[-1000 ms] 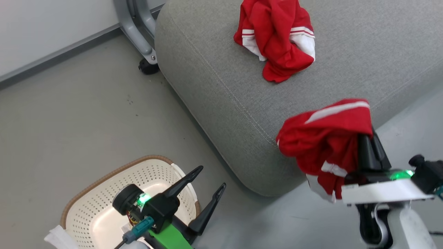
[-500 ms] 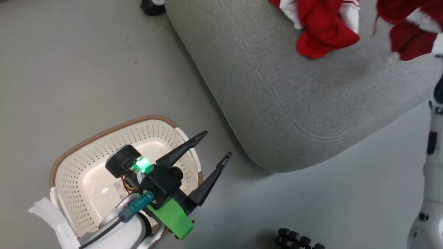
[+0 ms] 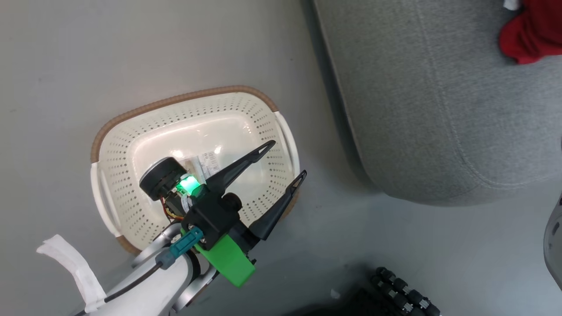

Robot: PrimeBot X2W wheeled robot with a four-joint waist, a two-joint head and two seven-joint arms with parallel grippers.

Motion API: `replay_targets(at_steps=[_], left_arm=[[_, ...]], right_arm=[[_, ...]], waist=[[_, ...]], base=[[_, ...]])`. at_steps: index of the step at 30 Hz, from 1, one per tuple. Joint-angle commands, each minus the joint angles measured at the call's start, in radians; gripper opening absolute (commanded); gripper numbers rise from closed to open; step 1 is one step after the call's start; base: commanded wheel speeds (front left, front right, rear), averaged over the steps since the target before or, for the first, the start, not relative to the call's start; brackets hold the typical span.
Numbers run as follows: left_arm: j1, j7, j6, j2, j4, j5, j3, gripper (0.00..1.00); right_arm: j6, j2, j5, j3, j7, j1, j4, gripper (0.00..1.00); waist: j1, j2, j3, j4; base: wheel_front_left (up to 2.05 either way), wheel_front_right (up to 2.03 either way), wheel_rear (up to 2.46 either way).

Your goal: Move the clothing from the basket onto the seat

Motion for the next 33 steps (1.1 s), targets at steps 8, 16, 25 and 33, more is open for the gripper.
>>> replay_targets(at_steps=[8,16,25,33], left_arm=[[-0.032,-0.059,-0.011,-0.042,0.078,0.004,-0.014,1.00],[0.025,-0.110,0.010,-0.089,0.161,-0.032,-0.004,1.00],[0.155,-0.137,0.119,-0.201,0.247,-0.123,0.150,1.00],[0.331,-0.136,0.204,-0.307,0.246,-0.029,0.382,1.00]], right_arm=[[0.000,0.006,0.020,0.007,-0.003,0.026,0.065,1.00],[0.000,0.067,0.000,0.045,-0.003,0.233,-0.135,1.00],[0.000,0.126,-0.108,0.160,-0.003,0.613,-0.329,1.00],[0.000,0.154,-0.103,0.258,-0.003,0.906,-0.407,1.00]], waist=[[-0.0002,0.0000,0.024,0.132],[-0.0002,0.0000,-0.131,0.125],[-0.0002,0.0000,-0.381,0.161],[-0.0002,0.0000,-0.581,0.267]], base=[[0.00,0.00,0.00],[0.00,0.00,0.00],[0.00,0.00,0.00],[0.00,0.00,0.00]])
